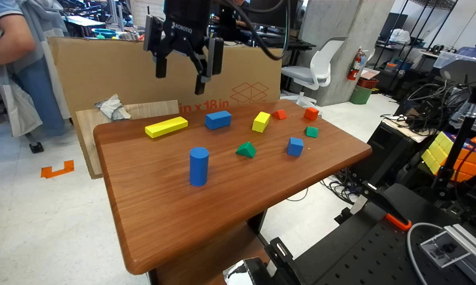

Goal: Put the yellow block on top of the blue block

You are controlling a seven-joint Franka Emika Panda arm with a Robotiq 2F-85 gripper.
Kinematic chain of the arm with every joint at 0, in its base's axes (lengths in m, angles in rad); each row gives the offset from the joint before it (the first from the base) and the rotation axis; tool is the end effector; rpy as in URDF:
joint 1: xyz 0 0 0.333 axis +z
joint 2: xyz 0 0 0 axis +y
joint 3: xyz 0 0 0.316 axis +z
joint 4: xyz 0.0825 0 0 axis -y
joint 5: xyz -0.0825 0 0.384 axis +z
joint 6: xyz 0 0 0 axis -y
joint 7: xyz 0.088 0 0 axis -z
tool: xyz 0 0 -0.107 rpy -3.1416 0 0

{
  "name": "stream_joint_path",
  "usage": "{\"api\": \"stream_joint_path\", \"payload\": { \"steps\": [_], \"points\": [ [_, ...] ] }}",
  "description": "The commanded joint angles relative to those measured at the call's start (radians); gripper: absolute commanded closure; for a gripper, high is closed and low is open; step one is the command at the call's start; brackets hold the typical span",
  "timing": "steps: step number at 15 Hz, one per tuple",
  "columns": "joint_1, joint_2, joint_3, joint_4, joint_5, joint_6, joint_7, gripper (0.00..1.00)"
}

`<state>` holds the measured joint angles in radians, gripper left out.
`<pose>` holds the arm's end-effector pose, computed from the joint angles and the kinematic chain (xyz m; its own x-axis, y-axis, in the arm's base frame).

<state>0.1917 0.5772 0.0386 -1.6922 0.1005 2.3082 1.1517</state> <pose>0.6631 0.1546 0.2659 0.5459 -0.8345 -0.0750 -0.8376 -0.5415 -0.0718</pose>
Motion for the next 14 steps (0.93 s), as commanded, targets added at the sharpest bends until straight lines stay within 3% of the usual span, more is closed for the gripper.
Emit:
{"api": "stream_joint_path", "payload": {
  "steps": [1, 9, 14],
  "points": [
    [0.05, 0.112, -0.038, 0.135, -0.03, 0.001, 0.057, 0.0],
    [0.083, 0.259, -0.068, 0.277, -0.05, -0.011, 0.099, 0.0],
    [0.083, 0.301, -0.065, 0.296, -0.046, -0.017, 0.094, 0.0]
  ]
}}
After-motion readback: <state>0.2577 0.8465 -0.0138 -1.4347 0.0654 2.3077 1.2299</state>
